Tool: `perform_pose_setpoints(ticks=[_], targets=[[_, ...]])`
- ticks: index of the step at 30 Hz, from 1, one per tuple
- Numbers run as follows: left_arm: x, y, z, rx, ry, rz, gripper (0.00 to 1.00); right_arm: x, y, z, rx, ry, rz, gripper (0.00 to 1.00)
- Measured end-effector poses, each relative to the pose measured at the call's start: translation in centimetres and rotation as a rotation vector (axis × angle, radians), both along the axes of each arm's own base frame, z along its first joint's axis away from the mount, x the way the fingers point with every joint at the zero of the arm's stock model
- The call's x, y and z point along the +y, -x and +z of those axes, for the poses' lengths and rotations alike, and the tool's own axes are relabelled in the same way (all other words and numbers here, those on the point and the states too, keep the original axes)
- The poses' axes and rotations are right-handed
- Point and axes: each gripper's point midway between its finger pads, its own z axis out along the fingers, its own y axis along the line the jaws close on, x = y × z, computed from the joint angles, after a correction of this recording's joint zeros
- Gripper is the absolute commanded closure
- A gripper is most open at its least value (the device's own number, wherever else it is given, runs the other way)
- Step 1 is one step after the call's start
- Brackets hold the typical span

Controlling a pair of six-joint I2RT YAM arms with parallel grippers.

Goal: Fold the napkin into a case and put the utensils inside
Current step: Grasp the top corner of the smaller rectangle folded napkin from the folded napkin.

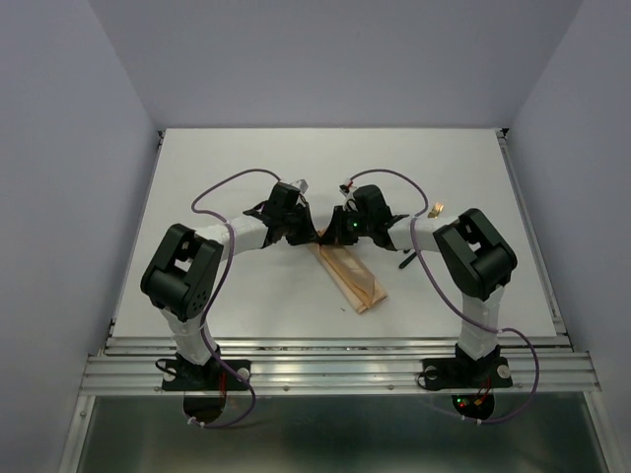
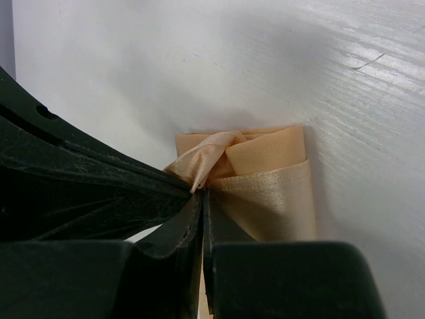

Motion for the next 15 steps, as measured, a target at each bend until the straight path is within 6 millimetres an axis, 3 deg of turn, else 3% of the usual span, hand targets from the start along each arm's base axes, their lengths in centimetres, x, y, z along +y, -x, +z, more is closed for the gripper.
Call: perform_pose_setpoints(ticks=[7,15], targets=[[0.2,-0.1,0.0,0.000,0.000,0.005,1.00,0.2,-0.3,0.2,0.014,-0.021,-0.024,0.94],[0.1,-0.1,0.0,0.001,0.003,-0.002,1.00,0.9,-0.7,-1.1,0.048,-0.028,-0.045,0.94]])
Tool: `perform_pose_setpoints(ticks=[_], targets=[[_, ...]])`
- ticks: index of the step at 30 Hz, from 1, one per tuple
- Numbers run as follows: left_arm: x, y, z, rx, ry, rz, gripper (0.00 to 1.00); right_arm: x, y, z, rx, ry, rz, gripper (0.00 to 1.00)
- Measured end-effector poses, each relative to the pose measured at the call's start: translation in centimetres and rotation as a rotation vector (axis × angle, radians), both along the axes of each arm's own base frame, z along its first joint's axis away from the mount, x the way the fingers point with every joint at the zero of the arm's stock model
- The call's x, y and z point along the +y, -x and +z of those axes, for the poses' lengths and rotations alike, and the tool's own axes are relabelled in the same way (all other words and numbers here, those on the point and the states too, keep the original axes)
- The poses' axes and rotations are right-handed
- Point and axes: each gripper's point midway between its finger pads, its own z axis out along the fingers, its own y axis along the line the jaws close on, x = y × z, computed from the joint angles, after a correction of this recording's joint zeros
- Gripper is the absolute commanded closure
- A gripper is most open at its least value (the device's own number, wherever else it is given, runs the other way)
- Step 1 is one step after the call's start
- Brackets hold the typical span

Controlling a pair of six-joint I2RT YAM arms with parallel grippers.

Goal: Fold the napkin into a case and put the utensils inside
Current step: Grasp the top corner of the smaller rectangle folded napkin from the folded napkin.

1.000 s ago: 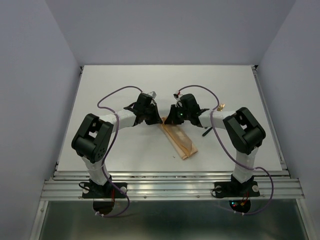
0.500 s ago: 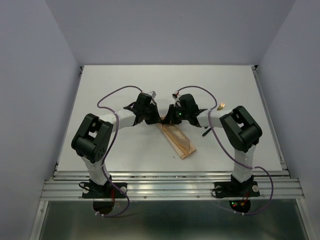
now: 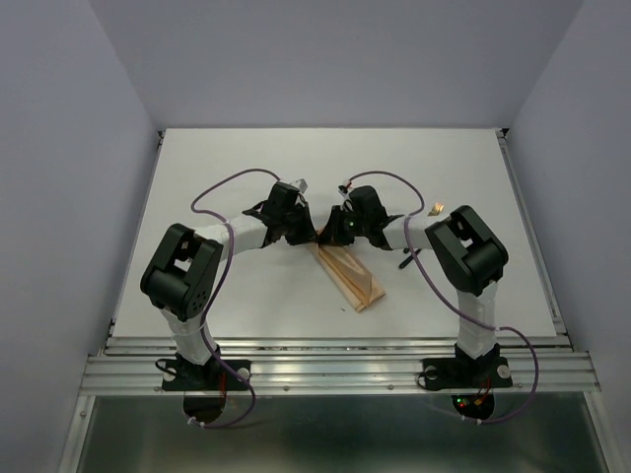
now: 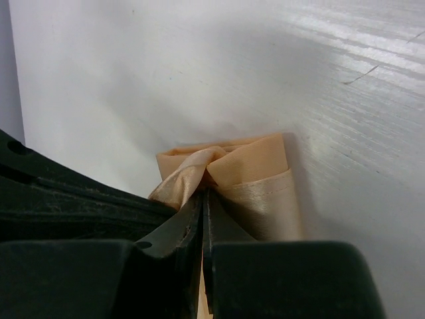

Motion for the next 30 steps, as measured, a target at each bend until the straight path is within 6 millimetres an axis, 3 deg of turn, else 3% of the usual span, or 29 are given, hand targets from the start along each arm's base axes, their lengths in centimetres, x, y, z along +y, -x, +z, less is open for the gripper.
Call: perform_pose_setpoints(ticks=[8,14,17,30], targets=[[0.1,0.0,0.0,-0.009,-0.009,-0.014,1.00,-1.2,-1.4,0.3,-0.030,0.096,-0.073,0.85],[-0.1,-0.6,0.8,-0.047,-0.022,-0.057,1.00,-1.4,-1.6,5.2,-0.124,0.057,-0.084,0.84],[-0.2,-0.7,1.1,-0.060,-0.021,-0.080,1.00,-1.5,-1.8,6.4,-0.146,0.045,-0.095,0.85],[-0.5,-0.2,1.2,-0.051,-0.004,-0.113,1.00,-1.9,-0.6,4.0,-0.059,0.036,-0.123,0.89]])
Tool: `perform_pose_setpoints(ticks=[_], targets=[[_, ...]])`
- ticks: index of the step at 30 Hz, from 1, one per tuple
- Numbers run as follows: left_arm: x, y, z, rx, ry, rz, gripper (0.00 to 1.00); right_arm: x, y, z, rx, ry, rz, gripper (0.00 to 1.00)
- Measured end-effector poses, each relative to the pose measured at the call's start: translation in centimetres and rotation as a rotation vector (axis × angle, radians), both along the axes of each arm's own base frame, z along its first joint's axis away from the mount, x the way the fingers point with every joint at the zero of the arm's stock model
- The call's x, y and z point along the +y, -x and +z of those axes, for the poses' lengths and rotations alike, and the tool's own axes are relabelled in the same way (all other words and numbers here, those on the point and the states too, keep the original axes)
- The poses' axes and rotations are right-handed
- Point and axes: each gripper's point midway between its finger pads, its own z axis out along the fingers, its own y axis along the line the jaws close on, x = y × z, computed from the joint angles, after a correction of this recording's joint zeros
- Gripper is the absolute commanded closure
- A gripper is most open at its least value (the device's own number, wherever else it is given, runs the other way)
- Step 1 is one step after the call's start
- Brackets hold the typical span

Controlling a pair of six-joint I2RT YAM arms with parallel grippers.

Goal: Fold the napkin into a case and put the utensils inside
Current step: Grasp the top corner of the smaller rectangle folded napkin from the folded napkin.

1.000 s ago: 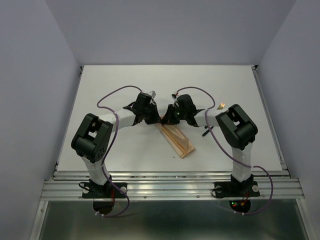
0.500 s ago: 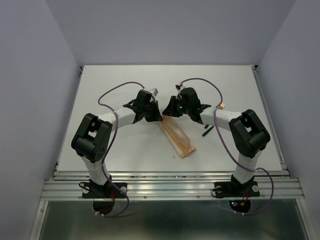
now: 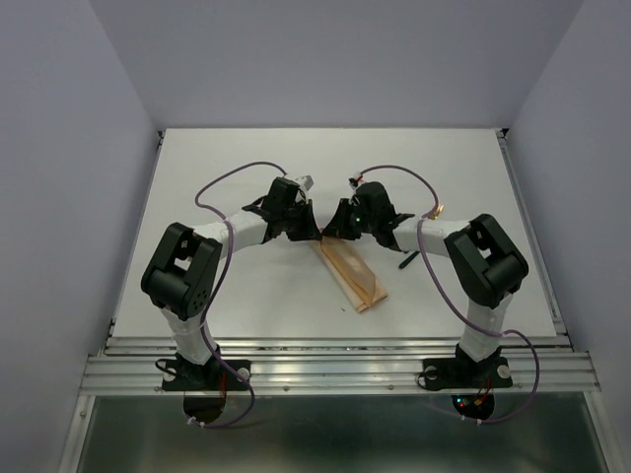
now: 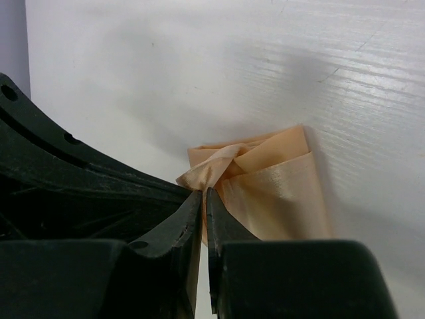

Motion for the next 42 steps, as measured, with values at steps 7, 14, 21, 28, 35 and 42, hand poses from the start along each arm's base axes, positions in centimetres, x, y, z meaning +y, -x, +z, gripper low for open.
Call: perform_pose_setpoints(ticks=[7,14,21,28,35,42], targets=[[0.1,0.2,-0.4,0.017,-0.005,-0.003,1.00,0.6,0.0,-1.2,0.030,-0.034,0.006,0.90],[0.1,0.5,-0.7,0.033,-0.005,-0.008,1.00,1.4,-0.1,-2.6,0.064,-0.073,0.016,0.91],[-0.1,0.3,-0.7,0.031,0.010,-0.007,1.00,2.1,-0.1,-4.4,0.110,-0.083,0.027,0.91],[-0.2,-0.1,-0.5,0.019,0.017,0.001,1.00,1.7,-1.0,-4.6,0.097,-0.039,-0.006,0.90],[-0.3,-0.3,-0.5,0.015,0.023,0.005,1.00,0.6,-1.0,-2.6,0.052,0.000,-0.033,0.85],[-0.4,-0.4,-0.4,0.010,0.030,0.008,1.00,-0.3,-0.4,2.1,-0.044,-0.033,-0.047,0.81]])
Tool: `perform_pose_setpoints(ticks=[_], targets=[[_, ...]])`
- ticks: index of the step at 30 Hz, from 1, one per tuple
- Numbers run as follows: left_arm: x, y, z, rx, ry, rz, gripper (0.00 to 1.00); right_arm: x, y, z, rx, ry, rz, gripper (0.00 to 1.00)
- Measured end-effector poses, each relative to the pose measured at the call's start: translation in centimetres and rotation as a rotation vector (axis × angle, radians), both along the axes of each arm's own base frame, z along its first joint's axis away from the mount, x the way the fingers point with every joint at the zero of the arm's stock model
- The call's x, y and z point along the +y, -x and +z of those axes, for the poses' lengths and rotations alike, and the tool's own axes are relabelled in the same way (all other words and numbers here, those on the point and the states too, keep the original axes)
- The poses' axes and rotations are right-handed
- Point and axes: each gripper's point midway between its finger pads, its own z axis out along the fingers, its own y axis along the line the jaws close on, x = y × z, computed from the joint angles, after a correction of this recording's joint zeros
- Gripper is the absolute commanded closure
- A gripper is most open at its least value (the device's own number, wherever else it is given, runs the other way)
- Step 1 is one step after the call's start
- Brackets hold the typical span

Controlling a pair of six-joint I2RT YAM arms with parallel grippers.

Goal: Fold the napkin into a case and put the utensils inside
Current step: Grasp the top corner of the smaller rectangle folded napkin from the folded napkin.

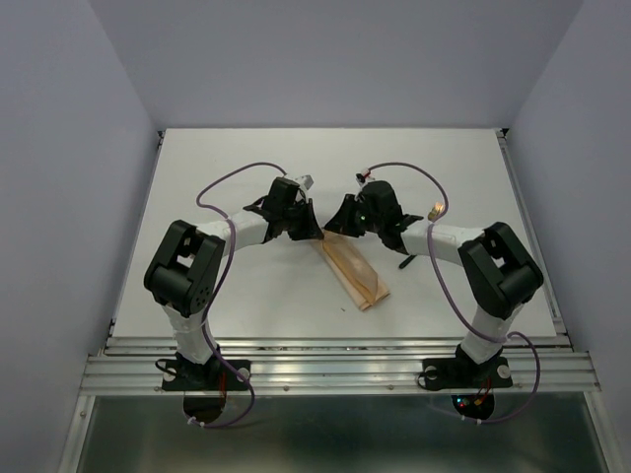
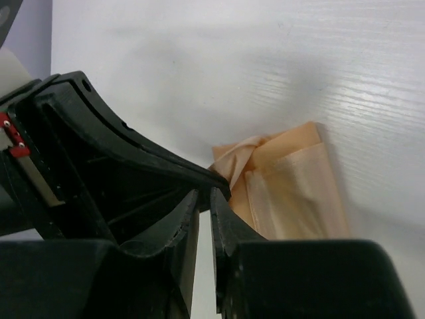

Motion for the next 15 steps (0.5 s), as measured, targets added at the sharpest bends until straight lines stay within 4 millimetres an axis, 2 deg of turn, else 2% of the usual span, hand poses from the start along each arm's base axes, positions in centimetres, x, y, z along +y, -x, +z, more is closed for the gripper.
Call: perform_pose_setpoints(ticks=[2,4,5,7,11,15], targets=[[0.0,0.0,-0.1,0.002,0.001,0.002,1.00,-0.6,0.5,0.1,-0.013,0.014,-0.004,0.78],[-0.1,0.0,-0.4,0.006,0.000,0.002,1.00,-1.3,1.0,-0.8,-0.014,0.056,-0.004,0.73],[0.0,0.0,-0.5,0.009,-0.001,0.001,1.00,-1.7,1.2,-1.4,-0.014,0.085,-0.002,0.66],[-0.1,0.0,-0.5,0.011,-0.001,0.001,1.00,-2.5,2.1,-3.0,-0.011,0.155,0.018,0.60],[-0.1,0.0,-0.5,0.011,-0.001,0.000,1.00,-3.3,3.8,-4.5,-0.033,0.263,0.068,0.55],[-0.1,0.0,-0.5,0.013,0.001,0.003,1.00,-3.3,5.4,-4.2,-0.085,0.320,0.118,0.54]])
